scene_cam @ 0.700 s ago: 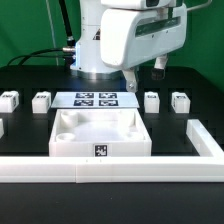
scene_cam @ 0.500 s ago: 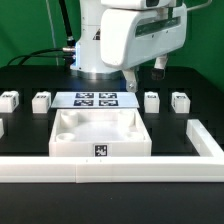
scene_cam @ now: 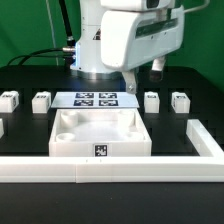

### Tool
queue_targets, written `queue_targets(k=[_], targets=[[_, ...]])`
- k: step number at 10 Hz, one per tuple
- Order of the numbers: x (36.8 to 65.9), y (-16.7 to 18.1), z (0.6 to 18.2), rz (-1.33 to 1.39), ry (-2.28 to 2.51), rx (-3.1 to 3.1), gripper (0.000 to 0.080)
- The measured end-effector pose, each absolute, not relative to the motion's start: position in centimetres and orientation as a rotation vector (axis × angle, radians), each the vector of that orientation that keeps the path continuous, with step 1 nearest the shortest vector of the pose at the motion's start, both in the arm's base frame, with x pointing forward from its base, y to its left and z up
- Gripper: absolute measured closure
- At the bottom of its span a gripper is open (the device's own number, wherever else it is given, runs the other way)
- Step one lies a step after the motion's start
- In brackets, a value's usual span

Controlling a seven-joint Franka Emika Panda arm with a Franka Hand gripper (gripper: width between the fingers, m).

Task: Assemble square table

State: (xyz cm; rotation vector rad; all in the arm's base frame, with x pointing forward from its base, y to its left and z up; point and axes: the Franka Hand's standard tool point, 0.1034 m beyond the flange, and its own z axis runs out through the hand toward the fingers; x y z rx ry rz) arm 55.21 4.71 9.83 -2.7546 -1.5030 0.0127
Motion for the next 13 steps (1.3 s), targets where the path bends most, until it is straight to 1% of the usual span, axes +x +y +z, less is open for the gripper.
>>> queue_targets(k=[2, 4, 7, 9, 11, 13], targets=[[53.5, 4.3, 8.4, 0.013, -1.698, -2.635, 0.015], [52.3, 3.9, 7.5, 0.031, -1.738, -2.599, 0.015], [52.2, 3.7, 7.5, 0.044, -1.726, -2.602, 0.015], [51.8, 2.6, 7.3, 0.03, -1.927, -2.459, 0.015], [50.5, 1.4, 6.7, 0.029, -2.093, -2.314, 0.015], [49.6, 0.3, 6.0, 0.025, -2.157, -2.251, 0.015]])
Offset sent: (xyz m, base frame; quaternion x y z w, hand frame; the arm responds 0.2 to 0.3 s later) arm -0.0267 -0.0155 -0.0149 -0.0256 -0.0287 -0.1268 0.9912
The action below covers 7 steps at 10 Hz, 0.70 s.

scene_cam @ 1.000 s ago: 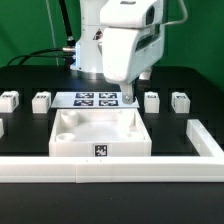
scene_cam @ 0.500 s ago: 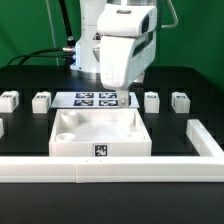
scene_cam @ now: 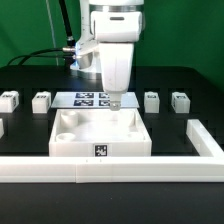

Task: Assemble square table

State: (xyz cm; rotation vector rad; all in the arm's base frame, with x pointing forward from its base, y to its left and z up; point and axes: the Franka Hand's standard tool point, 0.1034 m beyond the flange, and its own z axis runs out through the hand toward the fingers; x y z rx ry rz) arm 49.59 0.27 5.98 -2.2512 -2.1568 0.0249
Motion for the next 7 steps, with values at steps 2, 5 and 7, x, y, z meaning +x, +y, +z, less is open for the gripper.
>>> queue_targets(k=[2, 5, 7], targets=[[49.4, 0.0, 5.9, 0.036, -2.13, -2.268, 0.015], [48.4, -0.3, 5.2, 0.037, -2.184, -2.208, 0.015], [46.9, -0.4, 4.1, 0.002, -2.282, -2.126, 0.015]])
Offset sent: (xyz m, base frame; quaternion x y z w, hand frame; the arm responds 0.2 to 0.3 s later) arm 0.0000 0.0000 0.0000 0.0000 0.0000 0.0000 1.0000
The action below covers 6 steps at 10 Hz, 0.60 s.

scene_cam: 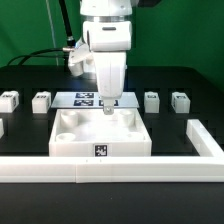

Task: Assemble square table

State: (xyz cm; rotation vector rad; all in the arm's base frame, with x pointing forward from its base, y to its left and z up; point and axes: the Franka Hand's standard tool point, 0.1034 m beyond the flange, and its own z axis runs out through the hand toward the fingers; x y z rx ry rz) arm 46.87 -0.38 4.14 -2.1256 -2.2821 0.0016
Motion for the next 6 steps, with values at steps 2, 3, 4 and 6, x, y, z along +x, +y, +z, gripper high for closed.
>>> queue_targets(k=[2, 3, 4, 6], targets=[[45.9, -0.3, 3.2, 0.019, -2.272, -2.113, 0.015], [45.7, -0.4, 2.7, 0.021, -2.265, -2.114, 0.015], [45.3, -0.4, 2.0, 0.024, -2.256, -2.115, 0.015], [44.6, -0.6, 0.9, 0.045, -2.233, -2.11, 0.015]])
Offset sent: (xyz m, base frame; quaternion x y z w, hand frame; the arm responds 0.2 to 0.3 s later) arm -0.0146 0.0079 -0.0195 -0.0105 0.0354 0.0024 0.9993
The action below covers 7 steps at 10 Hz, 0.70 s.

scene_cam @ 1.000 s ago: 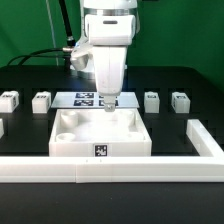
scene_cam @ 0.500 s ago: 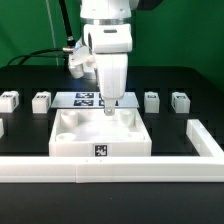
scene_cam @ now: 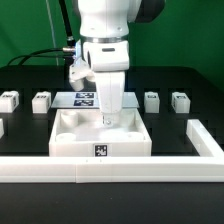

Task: Assemble square table

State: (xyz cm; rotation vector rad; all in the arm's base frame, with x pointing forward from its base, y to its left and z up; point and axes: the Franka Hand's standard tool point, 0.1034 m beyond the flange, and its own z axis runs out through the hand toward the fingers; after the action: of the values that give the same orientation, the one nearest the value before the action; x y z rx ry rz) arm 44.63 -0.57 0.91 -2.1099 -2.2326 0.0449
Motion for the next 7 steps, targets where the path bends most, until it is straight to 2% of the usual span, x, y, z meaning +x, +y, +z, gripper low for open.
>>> queue_targets(k=[3, 4, 5, 6, 7], targets=[[44.6, -0.65, 0.85, 0.049, -2.218, -2.122, 0.0159], [44.59, -0.65, 0.84, 0.049, -2.218, -2.122, 0.0381], [44.59, -0.66, 0.84, 0.049, -2.218, -2.122, 0.0549], [44.58, -0.66, 0.83, 0.049, -2.218, -2.122, 0.0549], [44.58, -0.66, 0.82, 0.049, -2.217, -2.122, 0.0716]])
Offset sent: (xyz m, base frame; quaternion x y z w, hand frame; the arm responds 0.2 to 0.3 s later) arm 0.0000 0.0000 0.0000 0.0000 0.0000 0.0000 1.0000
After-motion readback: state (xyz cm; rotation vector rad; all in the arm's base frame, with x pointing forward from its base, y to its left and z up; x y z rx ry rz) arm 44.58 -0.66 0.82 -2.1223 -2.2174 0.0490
